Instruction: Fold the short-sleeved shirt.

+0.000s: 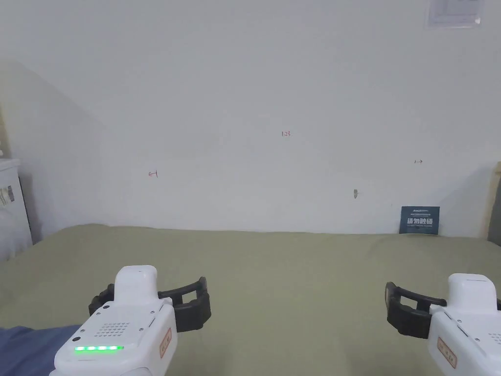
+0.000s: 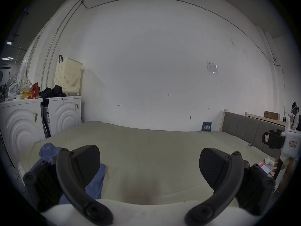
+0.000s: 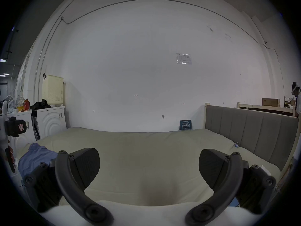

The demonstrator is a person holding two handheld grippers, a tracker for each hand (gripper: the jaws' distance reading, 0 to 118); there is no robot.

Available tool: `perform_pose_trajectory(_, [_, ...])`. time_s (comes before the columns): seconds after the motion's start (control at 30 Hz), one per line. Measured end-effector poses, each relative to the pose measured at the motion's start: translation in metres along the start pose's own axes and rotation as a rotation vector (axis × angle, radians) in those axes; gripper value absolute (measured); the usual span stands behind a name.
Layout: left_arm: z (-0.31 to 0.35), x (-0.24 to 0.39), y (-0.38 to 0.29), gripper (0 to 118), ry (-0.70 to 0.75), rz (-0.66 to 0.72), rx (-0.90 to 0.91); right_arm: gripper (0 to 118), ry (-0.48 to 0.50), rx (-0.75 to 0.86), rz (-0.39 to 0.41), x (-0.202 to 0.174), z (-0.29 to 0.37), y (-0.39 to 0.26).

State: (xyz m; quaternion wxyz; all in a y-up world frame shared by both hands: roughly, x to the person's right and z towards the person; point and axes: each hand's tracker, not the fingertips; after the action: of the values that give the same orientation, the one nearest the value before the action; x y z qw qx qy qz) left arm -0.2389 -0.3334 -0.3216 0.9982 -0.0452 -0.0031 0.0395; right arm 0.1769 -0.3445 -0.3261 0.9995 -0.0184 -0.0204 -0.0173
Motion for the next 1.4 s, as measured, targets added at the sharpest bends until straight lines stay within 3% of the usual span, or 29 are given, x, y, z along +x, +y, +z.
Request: perform_pose_trajectory(1.4, [-0.0029, 0.0007, 0.0066, 118, 0.005, 0.000, 0.013, 118, -0.008, 0.002, 0.003, 0.0003, -0.0052, 0.0056])
